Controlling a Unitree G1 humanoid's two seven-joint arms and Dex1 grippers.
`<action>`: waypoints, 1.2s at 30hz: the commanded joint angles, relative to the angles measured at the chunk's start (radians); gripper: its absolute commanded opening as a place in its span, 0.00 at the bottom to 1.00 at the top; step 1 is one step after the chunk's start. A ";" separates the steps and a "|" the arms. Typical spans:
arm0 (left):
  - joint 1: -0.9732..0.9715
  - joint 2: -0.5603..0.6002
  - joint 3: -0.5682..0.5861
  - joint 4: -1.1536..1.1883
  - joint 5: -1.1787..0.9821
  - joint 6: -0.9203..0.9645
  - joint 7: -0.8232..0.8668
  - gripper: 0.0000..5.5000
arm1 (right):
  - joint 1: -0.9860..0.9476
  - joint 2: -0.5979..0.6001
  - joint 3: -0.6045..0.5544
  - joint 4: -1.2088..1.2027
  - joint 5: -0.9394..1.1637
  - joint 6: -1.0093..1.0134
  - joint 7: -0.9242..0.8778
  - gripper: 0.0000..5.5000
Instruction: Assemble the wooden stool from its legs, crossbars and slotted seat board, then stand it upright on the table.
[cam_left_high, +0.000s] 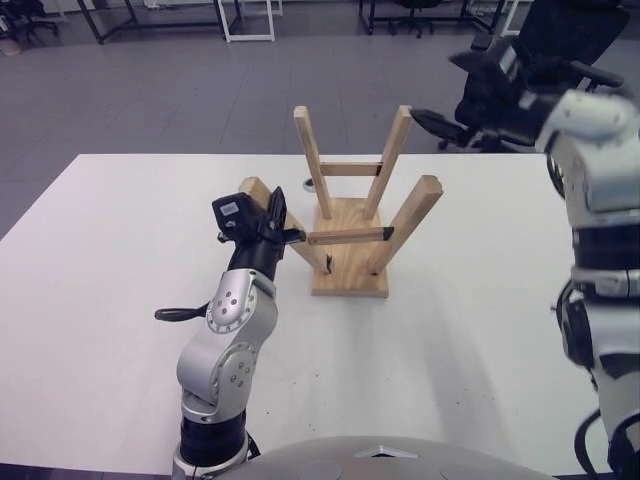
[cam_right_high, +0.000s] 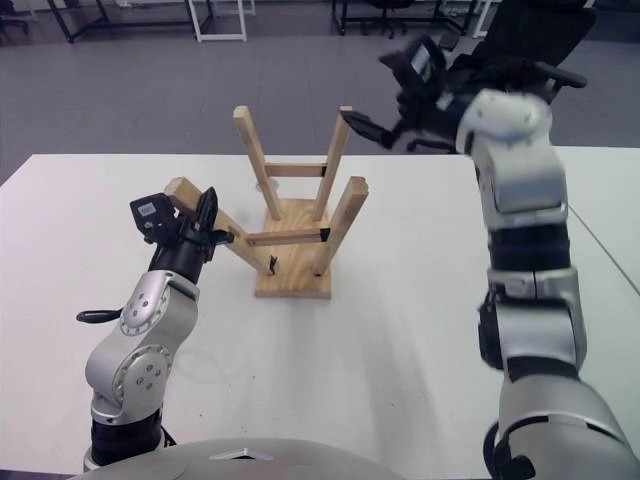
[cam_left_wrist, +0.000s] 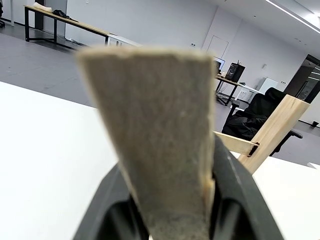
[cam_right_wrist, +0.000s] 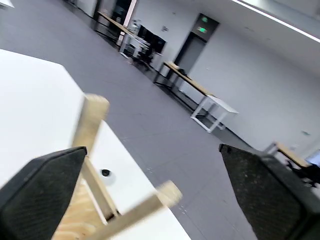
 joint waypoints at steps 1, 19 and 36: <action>-0.015 0.075 -0.054 0.099 0.121 0.146 0.001 0.19 | -0.280 0.093 0.308 0.134 -0.012 0.140 0.420 0.90; -0.058 0.018 -0.022 0.197 0.162 0.207 -0.004 0.20 | -0.185 0.243 0.623 0.389 -0.386 -0.020 0.510 0.38; -0.096 0.036 -0.037 0.212 0.176 0.243 -0.016 0.20 | -0.143 0.269 0.584 0.380 -0.446 -0.048 0.472 0.12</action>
